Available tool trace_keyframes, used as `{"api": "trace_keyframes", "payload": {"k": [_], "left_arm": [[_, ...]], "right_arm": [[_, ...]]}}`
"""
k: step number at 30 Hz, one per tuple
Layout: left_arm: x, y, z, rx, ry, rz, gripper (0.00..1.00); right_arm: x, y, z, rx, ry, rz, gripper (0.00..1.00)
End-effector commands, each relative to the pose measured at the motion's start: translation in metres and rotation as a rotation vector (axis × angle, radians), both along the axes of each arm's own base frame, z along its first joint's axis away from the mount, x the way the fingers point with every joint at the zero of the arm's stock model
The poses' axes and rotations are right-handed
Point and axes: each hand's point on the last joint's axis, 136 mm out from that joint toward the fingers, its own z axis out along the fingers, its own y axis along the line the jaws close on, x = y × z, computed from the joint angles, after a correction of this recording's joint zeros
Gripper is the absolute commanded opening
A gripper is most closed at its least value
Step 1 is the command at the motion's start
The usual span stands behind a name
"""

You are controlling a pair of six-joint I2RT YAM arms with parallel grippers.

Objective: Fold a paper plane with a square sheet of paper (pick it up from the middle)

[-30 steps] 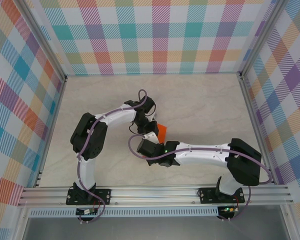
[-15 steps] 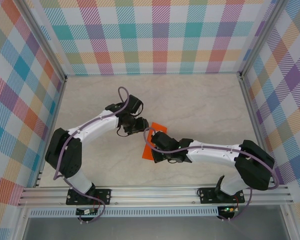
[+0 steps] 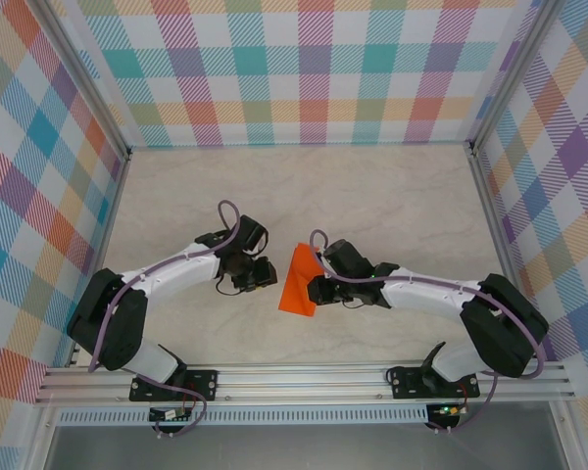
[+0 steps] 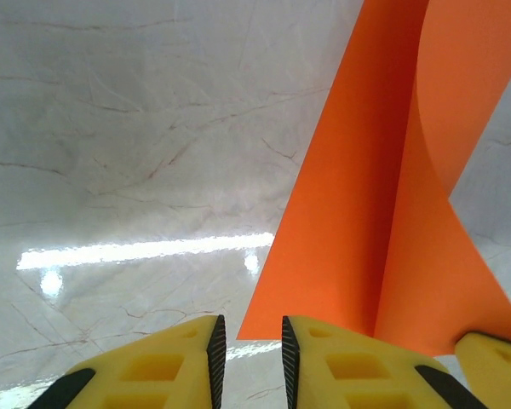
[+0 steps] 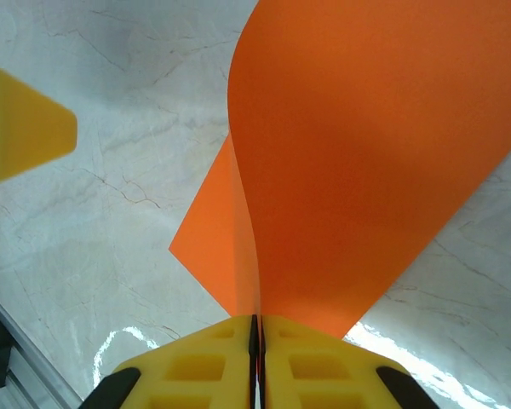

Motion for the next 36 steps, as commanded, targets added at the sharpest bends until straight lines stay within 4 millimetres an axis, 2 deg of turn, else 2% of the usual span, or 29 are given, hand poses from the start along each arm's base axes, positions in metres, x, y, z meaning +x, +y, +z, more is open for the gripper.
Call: {"api": "trace_keyframes", "payload": {"k": [1, 7, 36], "left_arm": [[-0.001, -0.011, 0.009, -0.05, -0.03, -0.027, 0.26], [0.001, -0.019, 0.008, -0.048, -0.03, -0.046, 0.26], [0.004, -0.036, -0.007, -0.056, -0.015, -0.047, 0.24]], "right_arm": [[0.002, 0.001, -0.003, 0.01, 0.009, 0.042, 0.11], [0.01, -0.008, -0.013, -0.073, 0.011, 0.059, 0.12], [0.034, -0.009, -0.036, -0.233, -0.024, 0.117, 0.13]]}}
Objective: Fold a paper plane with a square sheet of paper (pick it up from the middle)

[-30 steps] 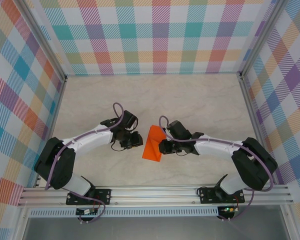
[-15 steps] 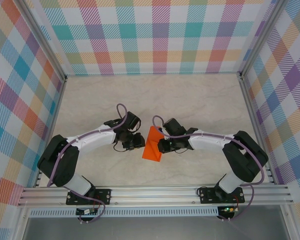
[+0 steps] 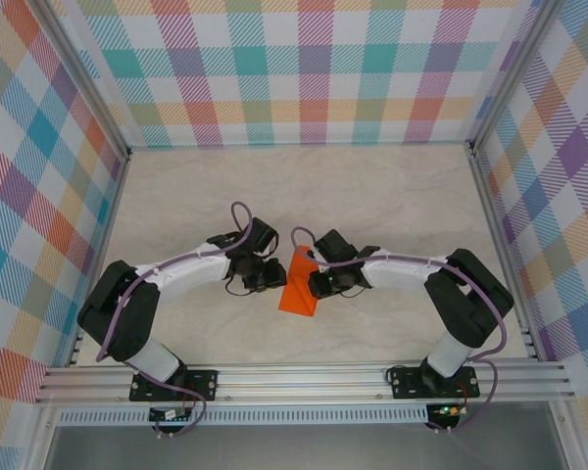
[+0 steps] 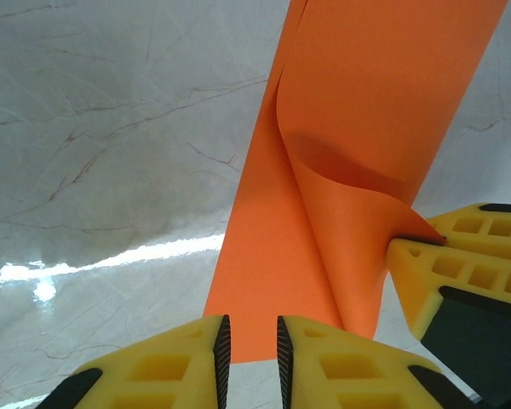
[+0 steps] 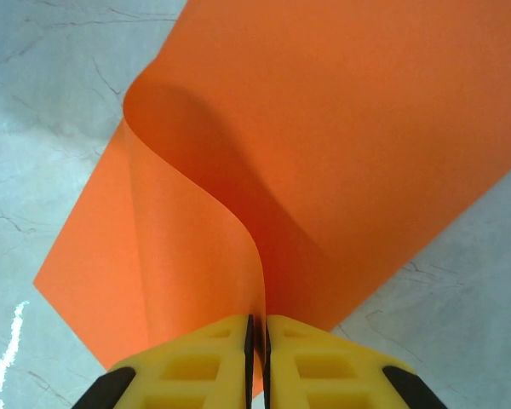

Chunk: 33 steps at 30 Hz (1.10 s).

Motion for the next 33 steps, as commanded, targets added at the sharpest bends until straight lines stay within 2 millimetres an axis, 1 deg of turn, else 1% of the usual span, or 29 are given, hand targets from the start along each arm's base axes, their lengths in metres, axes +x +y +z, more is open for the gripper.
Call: {"api": "trace_keyframes", "payload": {"k": [1, 10, 19, 20, 21, 33], "left_arm": [[0.002, -0.009, 0.001, -0.025, -0.003, 0.007, 0.24], [0.003, -0.016, -0.001, -0.057, 0.007, 0.014, 0.23], [0.007, -0.025, -0.002, -0.124, 0.019, 0.071, 0.17], [0.012, -0.029, 0.0, -0.143, 0.001, 0.079, 0.17], [0.012, -0.03, 0.0, -0.148, 0.004, 0.084, 0.16], [0.016, -0.046, -0.004, -0.245, 0.034, 0.116, 0.13]], "right_arm": [[0.008, 0.0, 0.002, -0.019, -0.023, 0.011, 0.13], [0.008, -0.001, -0.001, -0.017, -0.022, 0.004, 0.14], [0.005, -0.006, -0.008, -0.036, -0.01, -0.012, 0.14], [0.005, -0.006, -0.008, -0.036, -0.01, -0.015, 0.14], [0.005, -0.007, -0.009, -0.036, -0.01, -0.019, 0.14], [0.003, -0.009, -0.014, -0.042, 0.0, -0.029, 0.14]]}}
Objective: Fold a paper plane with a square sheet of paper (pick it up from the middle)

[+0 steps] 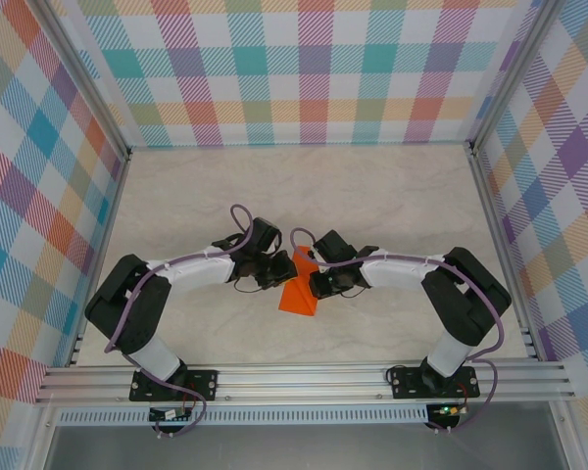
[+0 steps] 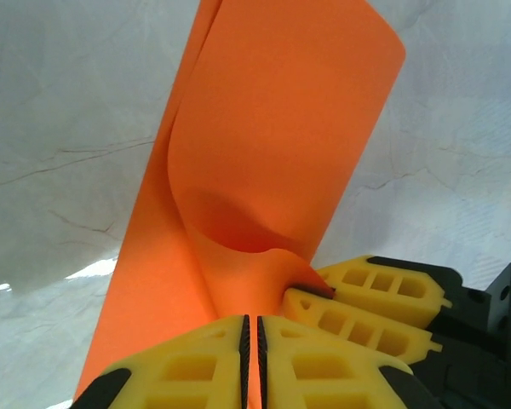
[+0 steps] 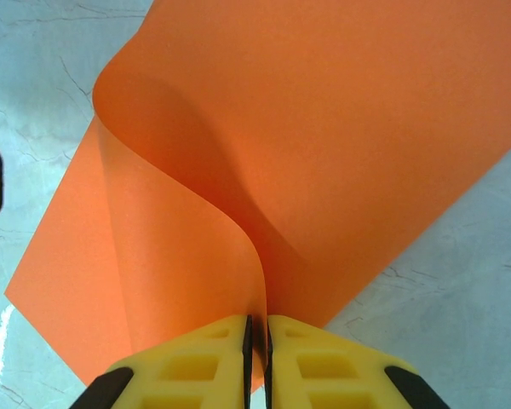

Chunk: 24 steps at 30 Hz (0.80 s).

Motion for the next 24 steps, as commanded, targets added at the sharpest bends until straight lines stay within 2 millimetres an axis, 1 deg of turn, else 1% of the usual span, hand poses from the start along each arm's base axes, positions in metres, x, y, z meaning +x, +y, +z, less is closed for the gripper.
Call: {"api": "trace_keyframes", "payload": {"k": [1, 6, 10, 14, 24], "left_arm": [[-0.005, -0.01, -0.005, -0.044, 0.028, -0.002, 0.12], [-0.004, -0.013, -0.012, -0.064, 0.043, 0.018, 0.09], [-0.004, -0.016, -0.015, -0.086, 0.051, 0.02, 0.09], [-0.005, -0.018, -0.018, -0.098, 0.058, 0.019, 0.09], [-0.006, -0.025, -0.019, -0.136, 0.061, -0.003, 0.13]], "right_arm": [[0.0, -0.005, -0.009, -0.017, 0.009, -0.019, 0.14], [0.0, -0.006, -0.01, -0.016, 0.01, -0.025, 0.14], [0.0, -0.005, -0.011, -0.016, 0.012, -0.025, 0.14], [0.0, -0.005, -0.011, -0.015, 0.012, -0.025, 0.14], [0.001, -0.005, -0.01, -0.017, 0.011, -0.022, 0.14]]}}
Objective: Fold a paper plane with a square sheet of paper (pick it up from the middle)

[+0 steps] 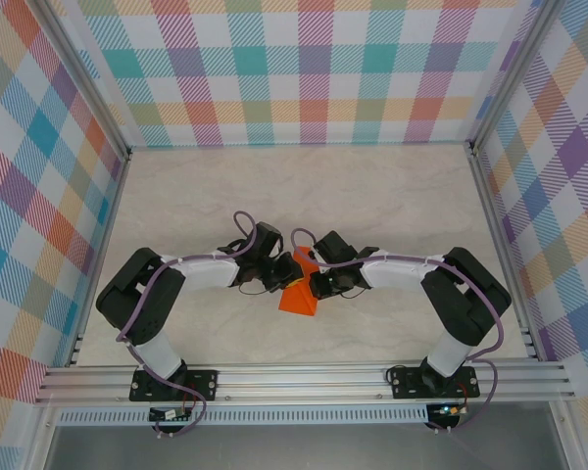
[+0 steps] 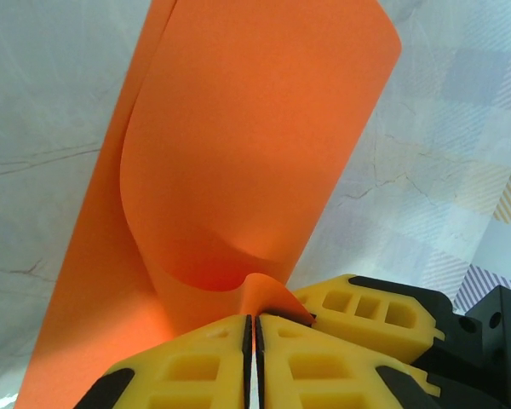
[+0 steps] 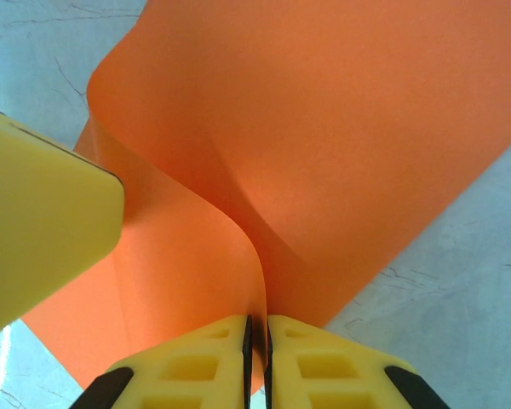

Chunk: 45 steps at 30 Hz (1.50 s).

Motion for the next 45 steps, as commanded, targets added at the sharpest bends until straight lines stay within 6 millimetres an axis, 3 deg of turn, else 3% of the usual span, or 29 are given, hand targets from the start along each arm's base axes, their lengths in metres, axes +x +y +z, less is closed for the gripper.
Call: {"api": "trace_keyframes", "payload": {"k": [1, 21, 27, 33, 36, 40, 45], "left_arm": [[-0.007, -0.007, -0.004, -0.025, 0.02, -0.026, 0.13], [-0.02, 0.009, -0.049, 0.099, 0.083, -0.033, 0.12], [-0.025, 0.016, -0.061, 0.127, 0.097, -0.028, 0.11], [-0.026, 0.017, -0.062, 0.133, 0.096, -0.034, 0.11], [-0.026, 0.017, -0.062, 0.132, 0.094, -0.038, 0.11], [-0.026, 0.016, -0.063, 0.13, 0.092, -0.04, 0.11], [-0.026, 0.015, -0.063, 0.128, 0.094, -0.042, 0.11]], "right_arm": [[0.0, -0.004, -0.009, -0.022, 0.012, -0.013, 0.14], [0.001, -0.005, -0.007, -0.021, 0.01, -0.021, 0.16], [0.005, -0.003, 0.02, 0.015, -0.013, -0.059, 0.32], [-0.004, -0.001, 0.052, 0.123, -0.004, -0.111, 0.39], [-0.014, 0.008, 0.061, 0.21, 0.055, -0.119, 0.33], [-0.026, 0.023, 0.067, 0.314, 0.143, -0.107, 0.17], [-0.034, 0.031, 0.047, 0.325, 0.264, -0.138, 0.09]]}}
